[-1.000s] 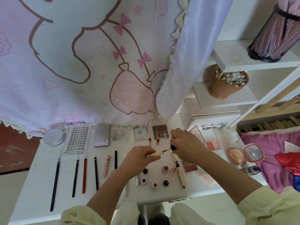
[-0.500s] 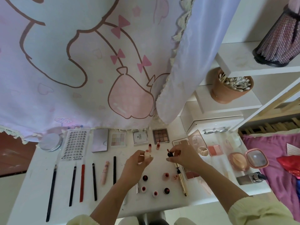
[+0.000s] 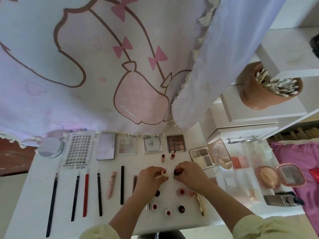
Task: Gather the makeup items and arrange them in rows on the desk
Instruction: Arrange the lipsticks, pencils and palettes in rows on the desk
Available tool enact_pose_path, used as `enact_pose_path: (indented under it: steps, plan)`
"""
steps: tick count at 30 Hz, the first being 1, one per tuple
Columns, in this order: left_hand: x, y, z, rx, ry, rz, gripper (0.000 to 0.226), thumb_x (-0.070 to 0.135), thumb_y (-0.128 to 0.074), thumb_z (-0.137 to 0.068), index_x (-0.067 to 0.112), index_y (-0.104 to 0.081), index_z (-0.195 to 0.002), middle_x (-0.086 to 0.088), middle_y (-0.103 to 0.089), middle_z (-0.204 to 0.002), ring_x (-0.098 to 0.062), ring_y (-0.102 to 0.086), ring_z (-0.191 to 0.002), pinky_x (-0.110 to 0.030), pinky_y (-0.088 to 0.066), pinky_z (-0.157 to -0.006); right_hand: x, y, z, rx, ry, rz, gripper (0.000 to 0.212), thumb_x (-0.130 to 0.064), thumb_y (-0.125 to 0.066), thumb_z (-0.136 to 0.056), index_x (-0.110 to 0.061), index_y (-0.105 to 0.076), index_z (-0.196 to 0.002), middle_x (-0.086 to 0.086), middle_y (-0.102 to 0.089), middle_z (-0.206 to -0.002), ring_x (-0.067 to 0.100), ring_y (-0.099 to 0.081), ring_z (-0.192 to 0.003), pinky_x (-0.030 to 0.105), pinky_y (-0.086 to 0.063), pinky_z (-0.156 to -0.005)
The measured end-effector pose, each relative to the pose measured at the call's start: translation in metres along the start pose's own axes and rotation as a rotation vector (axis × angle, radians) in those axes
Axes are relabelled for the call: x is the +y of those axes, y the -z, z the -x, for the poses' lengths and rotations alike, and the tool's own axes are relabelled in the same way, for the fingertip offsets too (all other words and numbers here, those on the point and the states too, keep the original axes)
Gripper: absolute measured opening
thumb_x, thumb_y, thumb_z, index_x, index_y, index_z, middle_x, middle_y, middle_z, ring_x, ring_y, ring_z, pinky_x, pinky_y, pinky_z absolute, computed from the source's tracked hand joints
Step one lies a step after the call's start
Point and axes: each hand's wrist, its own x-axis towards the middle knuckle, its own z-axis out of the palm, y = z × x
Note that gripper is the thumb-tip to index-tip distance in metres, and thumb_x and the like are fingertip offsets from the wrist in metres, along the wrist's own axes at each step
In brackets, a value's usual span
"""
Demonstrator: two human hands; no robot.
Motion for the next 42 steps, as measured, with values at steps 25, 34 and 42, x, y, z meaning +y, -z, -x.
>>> enact_pose_path:
  steps: [25,34,42]
  plan:
    - [0.002,-0.002,0.002,0.014,-0.048,-0.109,0.039,0.017,-0.071,-0.084,0.019,-0.063,-0.122,0.004,-0.063,-0.118,-0.009,-0.057,-0.107,-0.016,-0.042,-0.092,0.004,0.014,0.016,0.078,0.038,-0.082,0.038,-0.034,-0.069,-0.084,-0.024,-0.061,-0.12,-0.011,-0.057,-0.099,0.006,-0.05,-0.088,0.021,-0.042,-0.083]
    - [-0.011,0.05,0.036,0.413,-0.054,0.058,0.026,0.009,-0.071,-0.083,0.028,-0.068,-0.101,0.013,-0.065,-0.098,0.003,-0.058,-0.083,-0.002,-0.04,-0.071,-0.026,0.032,0.038,0.226,0.149,-0.098,0.029,-0.032,-0.068,-0.087,-0.027,-0.064,-0.115,-0.015,-0.058,-0.094,-0.007,-0.045,-0.071,0.015,-0.034,-0.074]
    - [-0.04,0.048,0.057,0.199,0.027,-0.233,0.014,0.038,-0.062,-0.09,0.029,-0.072,-0.094,0.013,-0.07,-0.09,0.003,-0.059,-0.08,-0.016,-0.021,-0.109,-0.104,0.002,0.027,0.137,0.131,-0.022,0.023,-0.032,-0.057,-0.094,-0.017,-0.068,-0.107,-0.007,-0.065,-0.098,0.006,-0.056,-0.084,0.019,-0.044,-0.078]
